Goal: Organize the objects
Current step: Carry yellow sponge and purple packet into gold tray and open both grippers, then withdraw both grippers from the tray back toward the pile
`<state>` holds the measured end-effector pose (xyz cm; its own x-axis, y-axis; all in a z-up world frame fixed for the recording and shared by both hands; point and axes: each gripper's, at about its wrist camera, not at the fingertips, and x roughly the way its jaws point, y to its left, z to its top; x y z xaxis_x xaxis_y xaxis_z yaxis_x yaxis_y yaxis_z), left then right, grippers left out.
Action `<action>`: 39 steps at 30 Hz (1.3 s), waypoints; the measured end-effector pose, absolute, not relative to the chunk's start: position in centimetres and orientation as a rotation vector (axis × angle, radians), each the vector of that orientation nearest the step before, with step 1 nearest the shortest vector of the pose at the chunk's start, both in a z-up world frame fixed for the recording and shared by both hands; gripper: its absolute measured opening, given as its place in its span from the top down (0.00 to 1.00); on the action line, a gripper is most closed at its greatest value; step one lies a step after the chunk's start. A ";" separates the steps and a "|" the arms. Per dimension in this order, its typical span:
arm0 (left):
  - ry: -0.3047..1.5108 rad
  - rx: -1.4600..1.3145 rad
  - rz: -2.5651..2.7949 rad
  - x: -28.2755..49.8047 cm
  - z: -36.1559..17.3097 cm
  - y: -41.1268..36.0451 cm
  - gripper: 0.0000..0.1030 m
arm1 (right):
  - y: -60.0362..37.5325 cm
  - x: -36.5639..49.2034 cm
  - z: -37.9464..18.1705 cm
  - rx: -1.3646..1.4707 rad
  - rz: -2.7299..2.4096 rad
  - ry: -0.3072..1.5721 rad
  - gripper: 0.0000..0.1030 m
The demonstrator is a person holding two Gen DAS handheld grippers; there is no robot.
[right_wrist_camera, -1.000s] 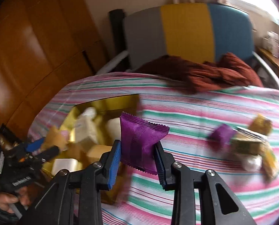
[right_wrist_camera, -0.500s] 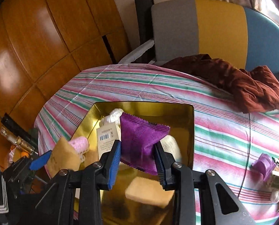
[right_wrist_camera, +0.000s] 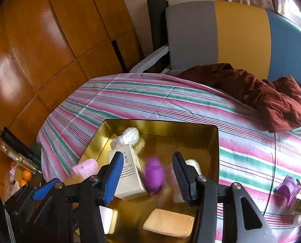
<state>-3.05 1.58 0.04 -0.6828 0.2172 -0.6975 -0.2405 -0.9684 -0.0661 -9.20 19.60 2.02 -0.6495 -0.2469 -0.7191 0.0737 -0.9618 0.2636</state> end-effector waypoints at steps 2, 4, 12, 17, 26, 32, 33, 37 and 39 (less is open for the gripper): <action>0.045 -1.097 2.680 -3.0 0.1 1.4 0.28 | 19.7 -8.8 1.9 1.222 -2.687 -0.328 0.51; 0.035 -1.098 2.681 -3.0 0.2 1.3 0.28 | 19.9 -8.2 1.6 1.227 -2.689 -0.352 0.51; 0.016 -1.103 2.677 -2.6 0.0 1.3 0.23 | 19.9 -5.5 0.8 1.257 -2.770 -0.329 0.31; 0.017 -1.076 2.695 -1.9 0.4 1.2 0.19 | 19.6 -3.8 1.1 1.239 -2.864 -0.256 0.20; 0.043 -1.009 2.737 -0.5 1.3 1.2 0.13 | 19.4 -0.4 1.3 1.178 -3.007 -0.155 0.18; 0.083 -0.985 2.774 0.3 1.7 1.6 0.10 | 19.3 2.0 2.7 1.018 -3.141 -0.079 0.18; 0.082 -0.983 2.777 0.4 1.8 1.6 0.09 | 19.2 2.2 2.8 1.017 -3.167 -0.045 0.18; 0.105 -0.971 2.787 0.8 2.0 1.9 0.08 | 19.3 3.0 2.4 1.023 -3.188 -0.041 0.18; 0.111 -0.963 2.789 1.0 2.1 2.0 0.07 | 19.8 2.9 2.0 1.068 -3.126 -0.133 0.18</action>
<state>0.97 2.00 2.13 -0.7713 0.1527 -0.6178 -0.2014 -0.9795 0.0093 2.90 19.76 1.99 -0.7790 0.1294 -0.6135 -0.1811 -0.9832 0.0225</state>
